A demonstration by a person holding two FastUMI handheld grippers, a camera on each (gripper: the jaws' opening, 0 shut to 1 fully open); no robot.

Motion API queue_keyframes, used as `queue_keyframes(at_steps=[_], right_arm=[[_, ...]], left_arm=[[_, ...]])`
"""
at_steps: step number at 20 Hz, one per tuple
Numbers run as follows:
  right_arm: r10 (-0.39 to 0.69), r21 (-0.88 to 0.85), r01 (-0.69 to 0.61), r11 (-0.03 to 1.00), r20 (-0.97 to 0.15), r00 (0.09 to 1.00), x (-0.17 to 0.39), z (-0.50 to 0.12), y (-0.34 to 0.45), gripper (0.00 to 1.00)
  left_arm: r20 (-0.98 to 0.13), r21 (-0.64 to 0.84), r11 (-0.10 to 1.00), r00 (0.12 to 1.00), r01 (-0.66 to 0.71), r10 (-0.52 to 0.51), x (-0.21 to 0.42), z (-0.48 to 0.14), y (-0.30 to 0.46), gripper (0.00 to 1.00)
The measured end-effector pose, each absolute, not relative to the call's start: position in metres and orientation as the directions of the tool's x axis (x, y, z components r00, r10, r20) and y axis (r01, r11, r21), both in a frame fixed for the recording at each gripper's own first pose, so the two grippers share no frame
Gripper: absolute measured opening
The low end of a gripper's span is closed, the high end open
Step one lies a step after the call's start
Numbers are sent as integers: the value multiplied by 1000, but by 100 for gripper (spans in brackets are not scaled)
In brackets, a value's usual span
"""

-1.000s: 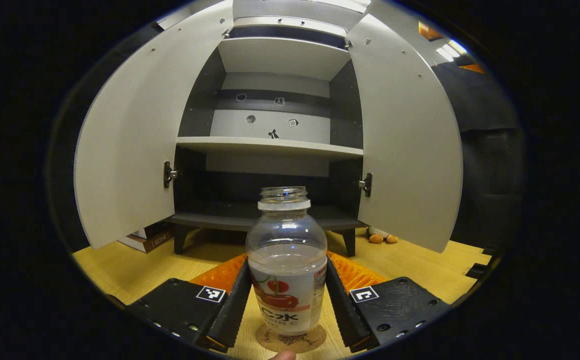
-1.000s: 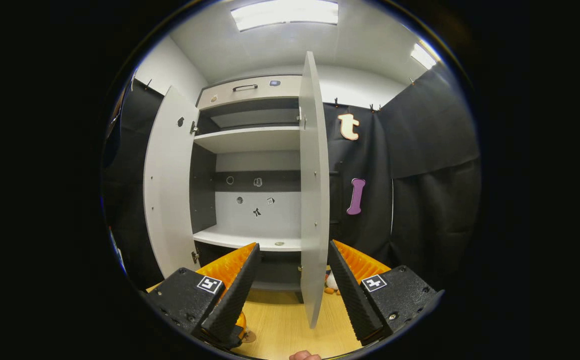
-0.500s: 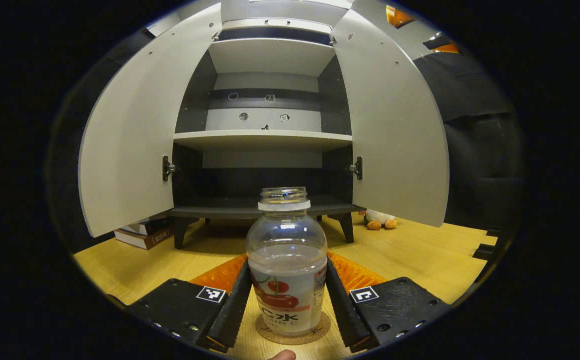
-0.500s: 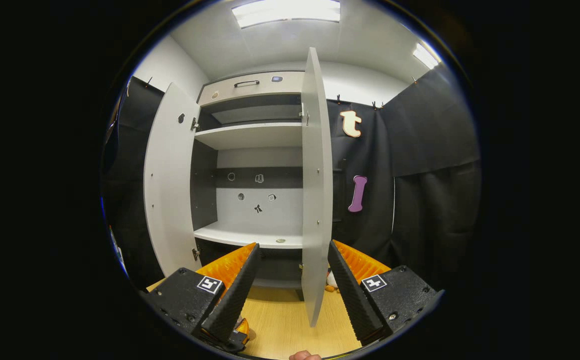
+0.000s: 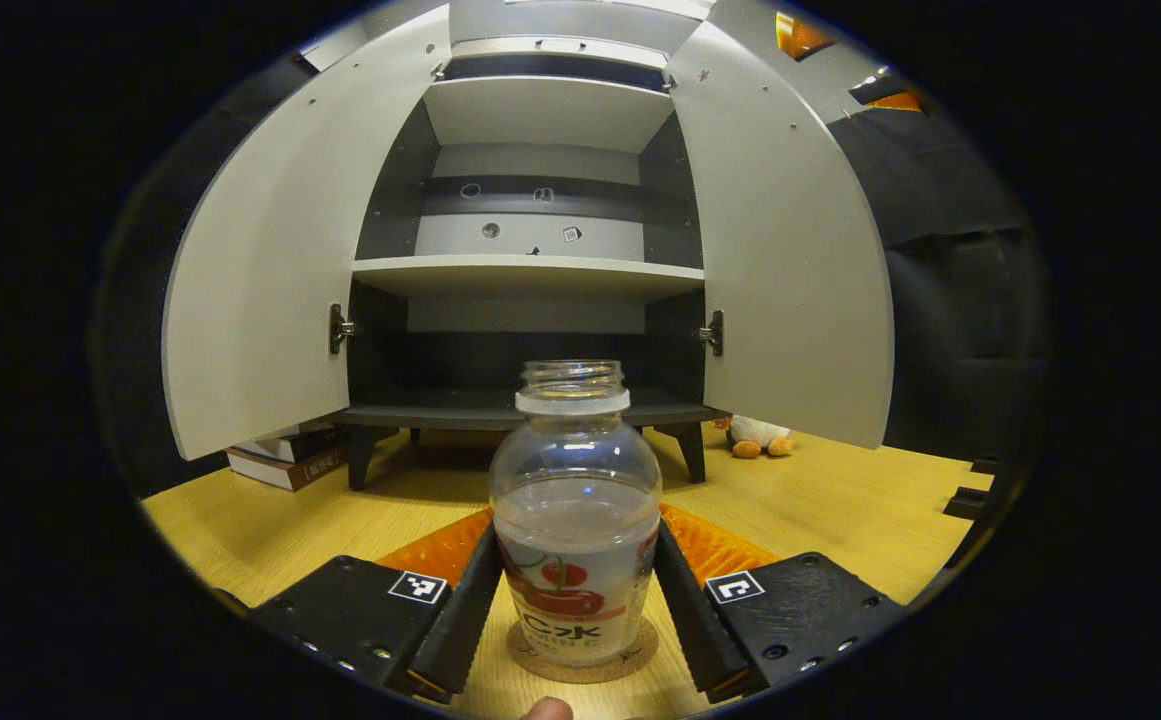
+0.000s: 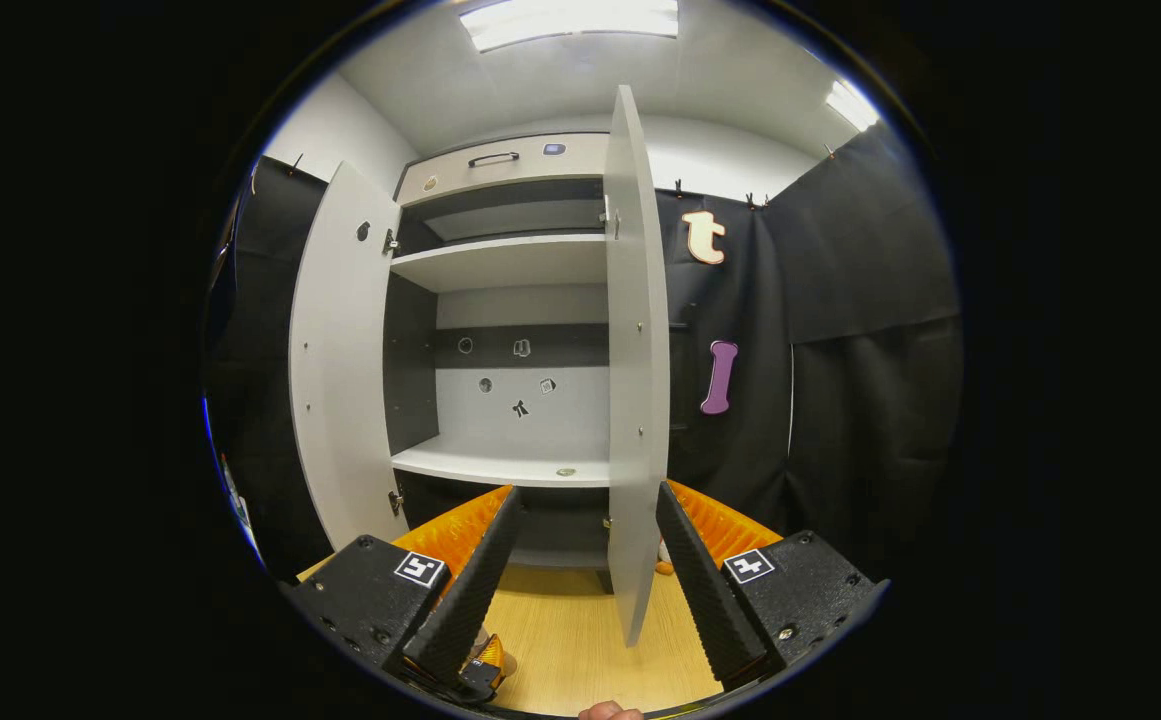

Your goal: Grasp the bottle in the cabinet with the left hand and place it on the coaster, then close the right door with the right hand and the left door with the left hand.

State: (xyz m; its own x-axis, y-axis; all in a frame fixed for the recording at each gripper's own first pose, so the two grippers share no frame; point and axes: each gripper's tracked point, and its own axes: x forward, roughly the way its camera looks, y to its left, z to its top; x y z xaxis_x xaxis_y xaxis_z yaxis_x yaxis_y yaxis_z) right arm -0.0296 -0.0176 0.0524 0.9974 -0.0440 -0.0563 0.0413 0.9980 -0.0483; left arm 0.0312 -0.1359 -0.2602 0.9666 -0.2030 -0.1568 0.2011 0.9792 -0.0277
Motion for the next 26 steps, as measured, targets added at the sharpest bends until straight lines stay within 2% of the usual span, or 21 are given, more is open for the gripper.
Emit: queue_keyframes(at_steps=[1,3,4,10,15,21,26], right_arm=[[-47,-48,44,998,-55,997,-30,52,-18,84],[-48,-48,45,998,-61,997,-31,50,-19,83],[-46,-48,43,998,-62,997,-31,49,-18,83],[-35,-46,32,998,-63,997,-26,43,-20,83],[-10,-44,7,999,-69,998,-19,32,-16,83],[32,-25,-34,999,-62,998,-12,17,-11,84],[73,35,-71,997,-43,996,-1,10,-6,84]], left_arm=[[-155,-29,980,967,198,-200,31,-259,-134,81],[-151,-39,979,967,202,-206,30,-255,-135,93],[-150,-37,978,967,203,-206,29,-253,-134,94],[-127,-29,978,969,209,-211,22,-226,-126,94],[-78,-105,962,963,251,-260,14,-169,-123,94],[27,-75,976,979,202,-201,23,-91,-90,93],[23,-38,983,983,182,-181,27,-51,-79,93]])
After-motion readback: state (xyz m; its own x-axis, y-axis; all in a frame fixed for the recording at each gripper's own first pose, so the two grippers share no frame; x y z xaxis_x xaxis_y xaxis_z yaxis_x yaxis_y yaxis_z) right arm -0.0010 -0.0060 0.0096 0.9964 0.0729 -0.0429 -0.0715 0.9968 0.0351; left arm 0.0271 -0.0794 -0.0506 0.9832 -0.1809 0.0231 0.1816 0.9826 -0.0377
